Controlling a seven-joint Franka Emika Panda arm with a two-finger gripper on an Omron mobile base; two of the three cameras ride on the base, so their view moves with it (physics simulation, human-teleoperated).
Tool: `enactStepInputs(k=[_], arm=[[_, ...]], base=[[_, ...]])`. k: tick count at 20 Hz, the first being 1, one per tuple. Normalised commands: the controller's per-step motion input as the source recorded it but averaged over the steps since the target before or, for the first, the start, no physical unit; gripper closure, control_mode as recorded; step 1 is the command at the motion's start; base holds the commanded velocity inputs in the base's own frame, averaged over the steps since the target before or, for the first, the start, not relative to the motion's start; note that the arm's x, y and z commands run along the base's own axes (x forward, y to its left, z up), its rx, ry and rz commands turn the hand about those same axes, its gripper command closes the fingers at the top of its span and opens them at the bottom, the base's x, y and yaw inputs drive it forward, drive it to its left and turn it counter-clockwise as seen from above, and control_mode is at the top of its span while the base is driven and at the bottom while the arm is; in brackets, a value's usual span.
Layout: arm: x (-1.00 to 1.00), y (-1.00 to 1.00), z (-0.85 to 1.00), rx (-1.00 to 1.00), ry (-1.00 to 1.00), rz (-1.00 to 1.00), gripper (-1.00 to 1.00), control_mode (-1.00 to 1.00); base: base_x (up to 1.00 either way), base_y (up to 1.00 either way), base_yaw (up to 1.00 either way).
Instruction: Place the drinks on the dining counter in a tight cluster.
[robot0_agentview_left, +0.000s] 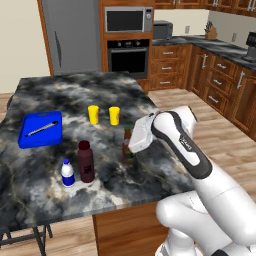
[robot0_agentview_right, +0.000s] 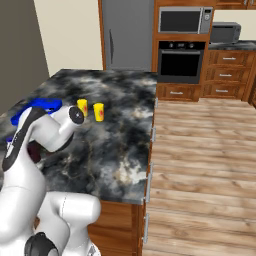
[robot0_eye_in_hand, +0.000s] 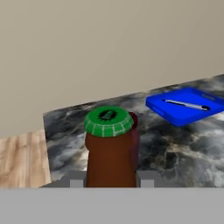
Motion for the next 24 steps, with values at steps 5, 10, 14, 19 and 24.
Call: enactStepInputs(k=[5,10,14,19,24], arm=[[0.4,0.23,-0.17,0.0,0.0,0.0,1.0,-1.0],[0.3,0.01,-0.26,0.0,0.01,0.02,1.0,-1.0],[0.08,-0.01,-0.07,0.0,0.01,0.02,1.0,-1.0],[-0.1,0.0,-0.1,0.0,0.0,0.0,1.0,-1.0],[-0.21,0.02,-0.39,0.01,0.0,0.0,1.0,-1.0]], base=[[0.0,0.0,0.0],[0.0,0.0,0.0],[0.0,0.0,0.0],[0.0,0.0,0.0],[0.0,0.0,0.0]])
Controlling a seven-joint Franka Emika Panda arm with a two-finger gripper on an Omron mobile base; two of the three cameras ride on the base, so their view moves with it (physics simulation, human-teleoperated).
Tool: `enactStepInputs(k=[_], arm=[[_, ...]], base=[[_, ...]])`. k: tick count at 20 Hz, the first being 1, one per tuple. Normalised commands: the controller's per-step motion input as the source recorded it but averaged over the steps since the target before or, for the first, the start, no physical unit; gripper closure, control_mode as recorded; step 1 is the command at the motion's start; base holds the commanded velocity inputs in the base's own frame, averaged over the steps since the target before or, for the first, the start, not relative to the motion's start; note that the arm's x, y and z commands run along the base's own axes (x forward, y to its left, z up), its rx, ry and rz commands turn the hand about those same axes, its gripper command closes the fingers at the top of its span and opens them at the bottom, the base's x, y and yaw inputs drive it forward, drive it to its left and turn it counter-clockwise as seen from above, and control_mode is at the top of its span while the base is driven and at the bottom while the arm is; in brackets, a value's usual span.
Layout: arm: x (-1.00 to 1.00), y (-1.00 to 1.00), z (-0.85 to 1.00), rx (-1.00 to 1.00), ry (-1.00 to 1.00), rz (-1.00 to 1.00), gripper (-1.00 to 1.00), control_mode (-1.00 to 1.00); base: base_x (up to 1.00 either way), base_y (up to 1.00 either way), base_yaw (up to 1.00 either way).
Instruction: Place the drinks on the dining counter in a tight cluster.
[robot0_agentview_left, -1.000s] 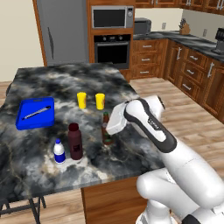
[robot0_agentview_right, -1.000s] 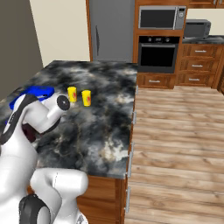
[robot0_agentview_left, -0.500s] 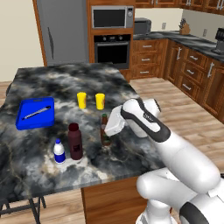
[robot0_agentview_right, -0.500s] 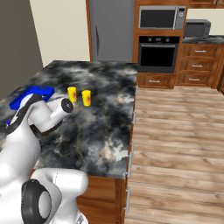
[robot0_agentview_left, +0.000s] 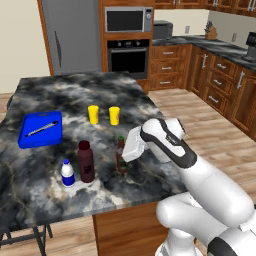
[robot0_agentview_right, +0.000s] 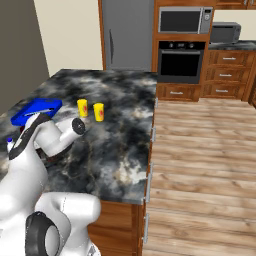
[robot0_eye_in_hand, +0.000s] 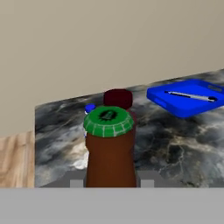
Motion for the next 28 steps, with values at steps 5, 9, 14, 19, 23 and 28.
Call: enactStepInputs(k=[5,9,14,19,23,28], arm=[[0.02,0.06,-0.19,0.04,0.0,0.0,1.0,-1.0],[0.12,0.14,-0.15,0.04,0.0,0.0,1.0,-1.0],[0.01,0.15,-0.13,0.02,0.0,0.0,1.0,-1.0],[0.12,0.07,-0.06,0.01,0.0,0.0,1.0,-1.0],[0.22,0.03,0.0,0.0,0.0,0.0,1.0,-1.0],[0.13,0.02,0.0,0.0,0.0,0.0,1.0,-1.0]], base=[[0.0,0.0,0.0],[0.0,0.0,0.0],[0.0,0.0,0.0],[0.0,0.0,0.0],[0.0,0.0,0.0],[0.0,0.0,0.0]])
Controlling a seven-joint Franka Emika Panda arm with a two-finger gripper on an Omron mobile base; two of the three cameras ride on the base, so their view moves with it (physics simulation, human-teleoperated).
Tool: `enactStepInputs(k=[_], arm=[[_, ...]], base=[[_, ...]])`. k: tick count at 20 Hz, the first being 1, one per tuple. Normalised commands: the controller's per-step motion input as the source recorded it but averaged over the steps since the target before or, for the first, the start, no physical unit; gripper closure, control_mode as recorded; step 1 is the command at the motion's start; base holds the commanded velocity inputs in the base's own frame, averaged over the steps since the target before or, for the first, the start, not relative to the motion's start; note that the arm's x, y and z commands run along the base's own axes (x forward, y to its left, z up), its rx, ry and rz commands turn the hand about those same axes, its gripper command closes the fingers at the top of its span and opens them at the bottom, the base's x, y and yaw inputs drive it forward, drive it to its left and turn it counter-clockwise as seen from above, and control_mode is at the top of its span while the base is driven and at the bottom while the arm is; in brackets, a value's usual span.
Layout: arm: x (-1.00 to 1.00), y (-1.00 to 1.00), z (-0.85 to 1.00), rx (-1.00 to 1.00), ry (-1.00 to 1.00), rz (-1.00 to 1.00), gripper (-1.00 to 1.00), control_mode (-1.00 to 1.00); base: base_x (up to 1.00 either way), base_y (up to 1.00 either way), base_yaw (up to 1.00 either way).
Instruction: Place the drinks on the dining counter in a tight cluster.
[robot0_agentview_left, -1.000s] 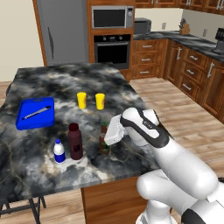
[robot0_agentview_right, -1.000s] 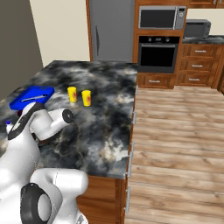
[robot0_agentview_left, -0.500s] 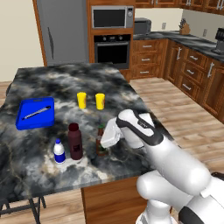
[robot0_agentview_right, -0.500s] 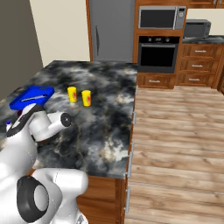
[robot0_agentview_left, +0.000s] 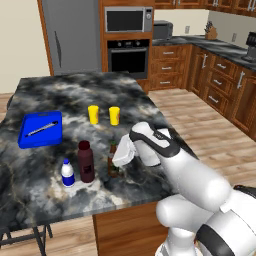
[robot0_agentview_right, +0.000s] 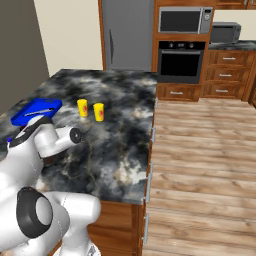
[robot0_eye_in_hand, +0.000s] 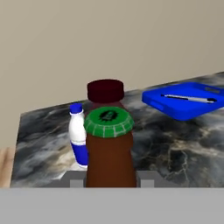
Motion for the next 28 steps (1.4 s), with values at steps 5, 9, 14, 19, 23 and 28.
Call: enactStepInputs(k=[5,9,14,19,23,28], arm=[[0.0,0.03,-0.17,0.0,0.01,0.0,1.0,-1.0],[0.0,0.07,-0.36,0.0,0.0,0.0,1.0,-1.0],[0.08,0.04,-0.32,0.0,0.0,0.0,1.0,-1.0],[0.33,0.04,-0.03,0.0,0.0,0.0,1.0,-1.0],[0.49,0.01,0.0,0.0,0.0,0.0,1.0,-1.0],[0.31,0.0,-0.02,0.0,0.0,0.0,1.0,-1.0]], base=[[0.0,0.0,0.0],[0.0,0.0,0.0],[0.0,0.0,0.0],[0.0,0.0,0.0],[0.0,0.0,0.0],[0.0,0.0,0.0]])
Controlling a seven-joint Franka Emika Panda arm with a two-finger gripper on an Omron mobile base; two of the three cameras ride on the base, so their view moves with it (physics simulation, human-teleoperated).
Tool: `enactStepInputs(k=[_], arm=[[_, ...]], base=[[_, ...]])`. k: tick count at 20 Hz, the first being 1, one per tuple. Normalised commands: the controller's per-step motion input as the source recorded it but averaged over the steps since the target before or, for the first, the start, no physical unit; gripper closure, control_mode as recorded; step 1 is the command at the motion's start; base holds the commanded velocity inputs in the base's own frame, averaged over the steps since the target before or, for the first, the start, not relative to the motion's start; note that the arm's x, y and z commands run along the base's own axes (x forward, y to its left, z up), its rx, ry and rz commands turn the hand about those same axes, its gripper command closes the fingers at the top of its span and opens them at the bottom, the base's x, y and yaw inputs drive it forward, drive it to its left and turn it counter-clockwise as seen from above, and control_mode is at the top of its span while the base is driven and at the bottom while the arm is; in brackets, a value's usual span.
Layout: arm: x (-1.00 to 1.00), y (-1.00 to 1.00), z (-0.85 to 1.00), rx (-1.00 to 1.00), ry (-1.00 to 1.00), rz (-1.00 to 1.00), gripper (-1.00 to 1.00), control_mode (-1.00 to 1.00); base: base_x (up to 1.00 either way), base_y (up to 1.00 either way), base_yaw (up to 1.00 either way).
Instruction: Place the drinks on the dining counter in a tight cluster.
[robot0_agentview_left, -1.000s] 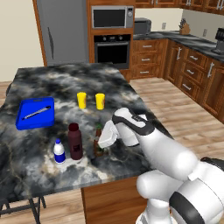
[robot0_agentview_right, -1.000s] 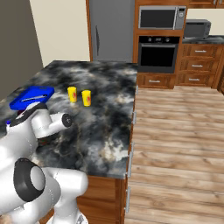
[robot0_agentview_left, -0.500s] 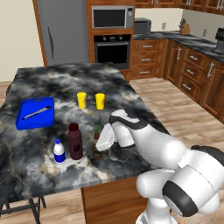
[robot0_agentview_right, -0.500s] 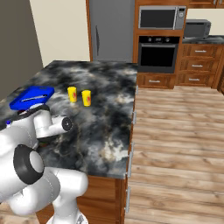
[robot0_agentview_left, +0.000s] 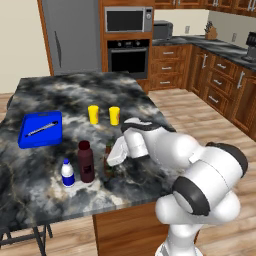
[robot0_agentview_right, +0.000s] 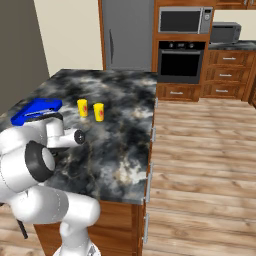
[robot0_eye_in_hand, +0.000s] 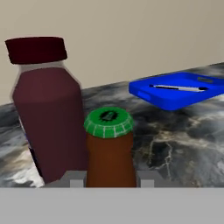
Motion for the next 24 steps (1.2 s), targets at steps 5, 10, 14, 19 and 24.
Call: enactStepInputs(k=[5,10,14,19,24], arm=[[0.11,0.0,-0.17,0.0,0.0,0.0,1.0,-1.0],[0.14,0.11,-0.39,0.0,0.0,0.0,1.0,-1.0],[0.11,0.13,-0.33,0.0,-0.01,0.0,1.0,-1.0],[0.0,0.08,-0.36,0.0,0.0,0.0,1.0,-1.0],[-0.05,0.0,-0.17,0.0,-0.11,0.0,1.0,-1.0]], base=[[0.0,0.0,0.0],[0.0,0.0,0.0],[0.0,0.0,0.0],[0.0,0.0,0.0],[0.0,0.0,0.0]])
